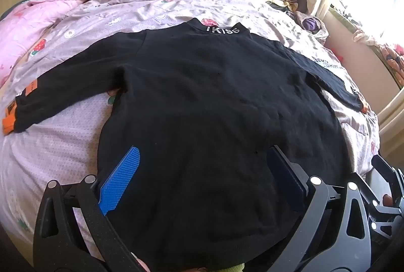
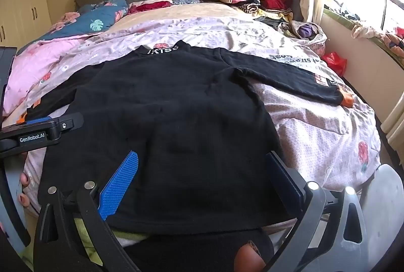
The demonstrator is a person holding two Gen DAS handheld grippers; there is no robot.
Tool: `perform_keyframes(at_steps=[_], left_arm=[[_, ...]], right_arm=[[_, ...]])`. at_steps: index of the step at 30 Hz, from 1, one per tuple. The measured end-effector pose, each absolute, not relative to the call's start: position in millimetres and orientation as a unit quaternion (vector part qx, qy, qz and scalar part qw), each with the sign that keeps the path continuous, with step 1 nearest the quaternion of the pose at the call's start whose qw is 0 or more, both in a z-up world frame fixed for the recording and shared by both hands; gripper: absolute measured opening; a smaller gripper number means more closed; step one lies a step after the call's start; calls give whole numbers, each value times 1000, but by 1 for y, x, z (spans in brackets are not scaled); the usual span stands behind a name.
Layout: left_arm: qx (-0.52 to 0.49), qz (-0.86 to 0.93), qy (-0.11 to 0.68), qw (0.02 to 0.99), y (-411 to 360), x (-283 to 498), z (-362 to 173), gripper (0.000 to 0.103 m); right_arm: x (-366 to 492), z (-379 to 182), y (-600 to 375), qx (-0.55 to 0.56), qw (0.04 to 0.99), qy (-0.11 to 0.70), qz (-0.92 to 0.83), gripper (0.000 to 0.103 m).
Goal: Fold small clothes
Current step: 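Move the right tool toward the orange cuff of the sweatshirt sleeve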
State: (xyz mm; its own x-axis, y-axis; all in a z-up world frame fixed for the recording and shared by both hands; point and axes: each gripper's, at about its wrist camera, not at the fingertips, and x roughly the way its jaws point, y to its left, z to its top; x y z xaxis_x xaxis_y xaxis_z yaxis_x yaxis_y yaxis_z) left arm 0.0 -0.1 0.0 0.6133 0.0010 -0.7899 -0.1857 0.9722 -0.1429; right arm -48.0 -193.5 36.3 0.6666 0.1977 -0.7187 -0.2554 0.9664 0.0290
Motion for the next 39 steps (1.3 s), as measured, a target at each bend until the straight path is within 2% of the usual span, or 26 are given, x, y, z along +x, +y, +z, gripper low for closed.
perform_keyframes(at_steps=[33,39], left_arm=[[-114,67,431,892,15,85,24,95],[-112,70,401,906,12,102,38,95]], right_arm=[[54,80,-193,1,902,411,131,99],[78,89,-208,27,902,412,123,99]])
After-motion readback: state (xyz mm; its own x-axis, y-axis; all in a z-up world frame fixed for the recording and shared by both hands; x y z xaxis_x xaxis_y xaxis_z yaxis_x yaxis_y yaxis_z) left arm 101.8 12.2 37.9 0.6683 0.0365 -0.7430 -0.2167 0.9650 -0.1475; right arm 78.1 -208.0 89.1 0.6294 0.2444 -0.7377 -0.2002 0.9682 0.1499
